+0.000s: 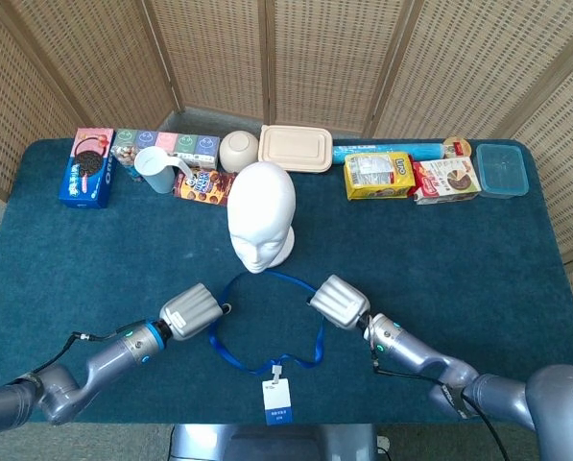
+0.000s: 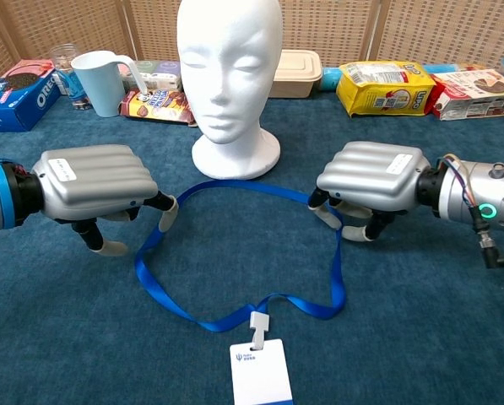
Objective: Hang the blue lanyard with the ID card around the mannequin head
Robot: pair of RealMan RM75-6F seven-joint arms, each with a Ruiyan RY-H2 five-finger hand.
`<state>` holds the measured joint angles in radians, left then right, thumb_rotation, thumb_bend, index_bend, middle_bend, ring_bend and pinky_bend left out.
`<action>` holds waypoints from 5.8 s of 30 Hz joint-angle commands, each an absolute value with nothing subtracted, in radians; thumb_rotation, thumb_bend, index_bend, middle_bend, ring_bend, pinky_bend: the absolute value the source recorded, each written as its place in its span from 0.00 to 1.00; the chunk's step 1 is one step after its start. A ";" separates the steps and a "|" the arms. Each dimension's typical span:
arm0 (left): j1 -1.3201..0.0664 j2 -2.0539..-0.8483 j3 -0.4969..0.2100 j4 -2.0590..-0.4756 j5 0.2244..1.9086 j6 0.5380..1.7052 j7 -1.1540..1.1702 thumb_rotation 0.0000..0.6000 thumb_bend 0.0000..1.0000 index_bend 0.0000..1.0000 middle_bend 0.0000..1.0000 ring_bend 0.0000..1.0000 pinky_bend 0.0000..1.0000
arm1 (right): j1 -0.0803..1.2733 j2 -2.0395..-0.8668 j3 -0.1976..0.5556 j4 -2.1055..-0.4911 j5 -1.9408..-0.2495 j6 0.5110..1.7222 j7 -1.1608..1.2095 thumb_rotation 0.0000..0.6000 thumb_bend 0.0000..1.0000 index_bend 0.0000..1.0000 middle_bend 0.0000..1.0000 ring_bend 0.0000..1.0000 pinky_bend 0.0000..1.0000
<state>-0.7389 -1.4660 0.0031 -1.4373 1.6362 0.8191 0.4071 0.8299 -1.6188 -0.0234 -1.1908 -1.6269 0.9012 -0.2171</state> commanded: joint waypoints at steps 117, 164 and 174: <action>-0.822 -1.582 -0.003 -1.404 1.415 0.805 0.559 1.00 0.34 0.54 1.00 1.00 1.00 | 0.799 -1.622 -0.011 -1.201 -1.587 0.908 -0.161 1.00 0.48 0.73 0.85 1.00 1.00; -0.809 -1.533 0.002 -1.453 1.401 0.873 0.533 1.00 0.44 0.63 1.00 1.00 1.00 | 0.780 -1.604 0.006 -1.245 -1.586 0.952 -0.162 1.00 0.48 0.75 0.86 1.00 1.00; -0.729 -1.410 0.006 -1.570 1.504 1.062 0.431 1.00 0.45 0.63 1.00 1.00 1.00 | 0.739 -1.499 0.041 -1.437 -1.593 1.065 -0.177 1.00 0.48 0.75 0.87 1.00 1.00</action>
<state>-0.7552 -1.4523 0.0061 -1.5289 1.4692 1.0131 0.4607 0.7568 -1.5437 0.0269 -1.3679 -1.5896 1.0243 -0.1686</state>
